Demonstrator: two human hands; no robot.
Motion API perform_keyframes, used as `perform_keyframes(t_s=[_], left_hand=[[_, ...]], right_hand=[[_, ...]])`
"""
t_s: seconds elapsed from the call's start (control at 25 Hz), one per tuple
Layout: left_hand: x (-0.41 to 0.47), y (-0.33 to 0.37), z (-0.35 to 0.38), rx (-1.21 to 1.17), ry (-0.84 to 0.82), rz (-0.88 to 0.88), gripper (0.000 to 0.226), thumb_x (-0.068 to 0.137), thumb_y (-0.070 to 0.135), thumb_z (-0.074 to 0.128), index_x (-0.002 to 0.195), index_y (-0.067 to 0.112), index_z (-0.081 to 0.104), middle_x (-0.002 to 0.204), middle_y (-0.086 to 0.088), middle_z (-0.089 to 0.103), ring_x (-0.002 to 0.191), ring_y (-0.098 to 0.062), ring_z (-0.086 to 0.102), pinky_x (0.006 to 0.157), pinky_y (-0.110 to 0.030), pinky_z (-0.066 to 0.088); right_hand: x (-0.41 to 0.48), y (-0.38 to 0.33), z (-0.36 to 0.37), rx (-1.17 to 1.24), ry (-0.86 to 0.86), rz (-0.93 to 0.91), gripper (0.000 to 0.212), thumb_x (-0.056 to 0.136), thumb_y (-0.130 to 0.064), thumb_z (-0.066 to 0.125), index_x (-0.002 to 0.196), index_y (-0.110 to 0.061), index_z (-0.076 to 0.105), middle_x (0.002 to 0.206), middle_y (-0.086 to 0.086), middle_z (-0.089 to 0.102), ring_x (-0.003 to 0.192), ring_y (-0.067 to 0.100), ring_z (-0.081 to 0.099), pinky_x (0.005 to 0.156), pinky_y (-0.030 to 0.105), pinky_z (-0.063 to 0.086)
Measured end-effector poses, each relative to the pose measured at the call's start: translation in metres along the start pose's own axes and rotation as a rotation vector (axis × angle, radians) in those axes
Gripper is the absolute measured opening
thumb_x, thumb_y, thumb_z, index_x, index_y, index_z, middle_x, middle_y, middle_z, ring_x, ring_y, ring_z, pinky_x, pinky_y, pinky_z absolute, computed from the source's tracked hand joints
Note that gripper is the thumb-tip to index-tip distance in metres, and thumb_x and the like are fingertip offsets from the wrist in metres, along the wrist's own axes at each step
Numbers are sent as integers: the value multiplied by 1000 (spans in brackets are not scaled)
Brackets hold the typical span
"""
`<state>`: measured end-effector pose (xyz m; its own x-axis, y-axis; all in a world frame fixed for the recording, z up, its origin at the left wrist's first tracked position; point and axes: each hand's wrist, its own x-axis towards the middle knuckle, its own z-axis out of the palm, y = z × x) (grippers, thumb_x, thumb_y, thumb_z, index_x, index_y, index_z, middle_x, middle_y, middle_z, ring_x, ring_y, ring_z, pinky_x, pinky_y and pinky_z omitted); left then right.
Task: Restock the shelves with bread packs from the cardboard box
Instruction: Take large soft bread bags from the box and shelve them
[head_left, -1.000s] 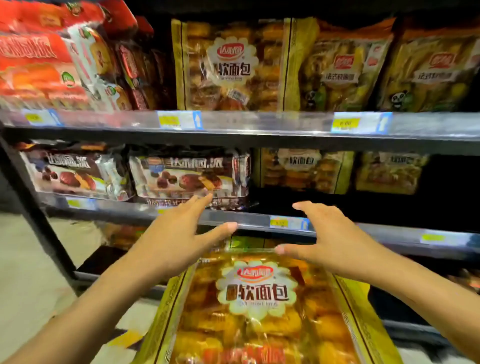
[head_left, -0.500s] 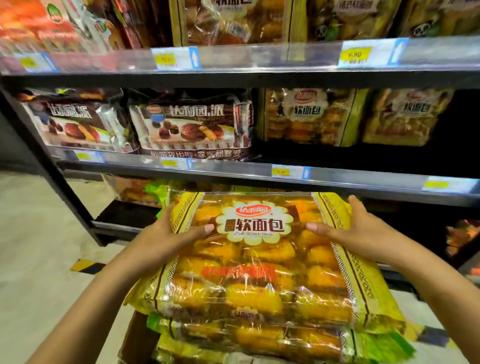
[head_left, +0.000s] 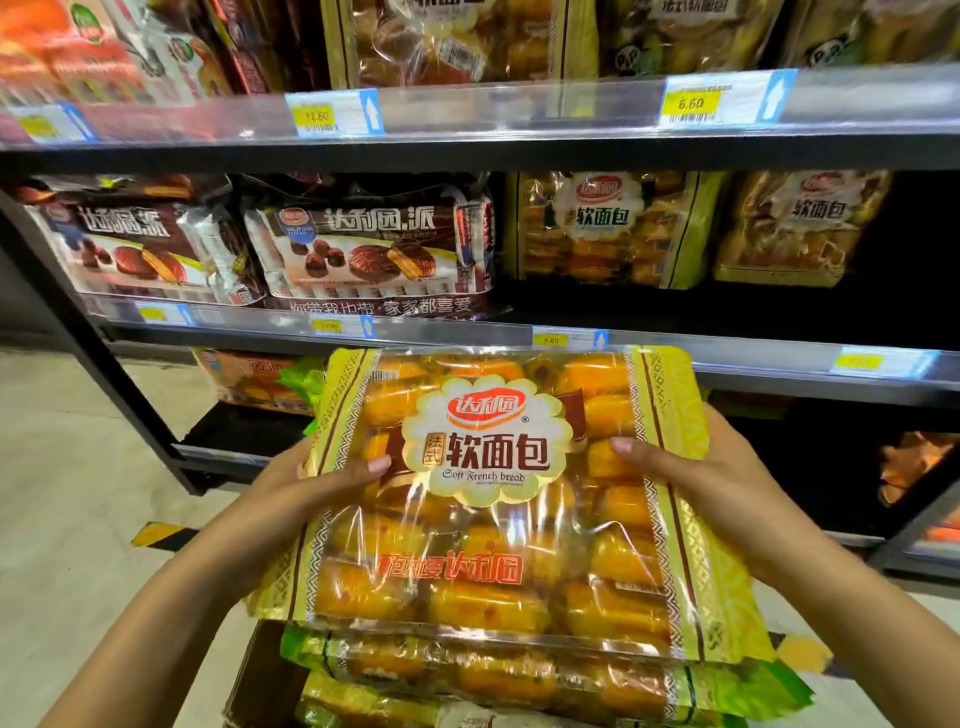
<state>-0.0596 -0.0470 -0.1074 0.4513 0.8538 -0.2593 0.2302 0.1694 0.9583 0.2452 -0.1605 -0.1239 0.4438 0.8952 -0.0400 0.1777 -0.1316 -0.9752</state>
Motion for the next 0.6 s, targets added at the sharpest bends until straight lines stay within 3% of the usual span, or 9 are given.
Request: perform_keyframes(t_s=[0.2,0.28,0.36,0.48,0.6], left_hand=[[-11,10,-10,-65,-71,98,88,41,48,93,120,38,56,105,-4,75,89,-33,73,64,-41,61],[-11,9,-13,-103,-132,66,99,29,46,96,118,45,54,109,-4,74,93,-35,72,67,-43,61],[-5,5,-10,-146,-135,72,103,25,38,98,119,43,56,113,-8,72,96,-40,70,73,-49,59],[7,1,3,-261,-66,152,85,46,17,90,121,40,58,116,-13,70,95,-42,70,70,-50,59],[10,6,16,-275,9,249,101,28,34,96,121,47,57,112,-3,73,92,-33,73,65,-42,59]], right_hand=[[0,-18,-13,145,-33,-74,60,58,-29,82,113,-27,60,100,1,75,84,23,74,79,46,58],[2,-23,-20,176,-37,-63,61,57,-27,86,112,-25,62,97,4,76,82,27,74,76,45,58],[4,-25,-26,179,-23,-60,69,49,-34,91,111,-25,63,97,4,76,81,27,74,75,44,58],[7,-29,-36,222,-19,-61,81,40,-46,92,114,-31,61,98,3,76,82,26,74,70,41,59],[10,-30,-45,277,-17,-47,106,24,-60,89,123,-42,54,103,0,75,86,25,74,71,41,58]])
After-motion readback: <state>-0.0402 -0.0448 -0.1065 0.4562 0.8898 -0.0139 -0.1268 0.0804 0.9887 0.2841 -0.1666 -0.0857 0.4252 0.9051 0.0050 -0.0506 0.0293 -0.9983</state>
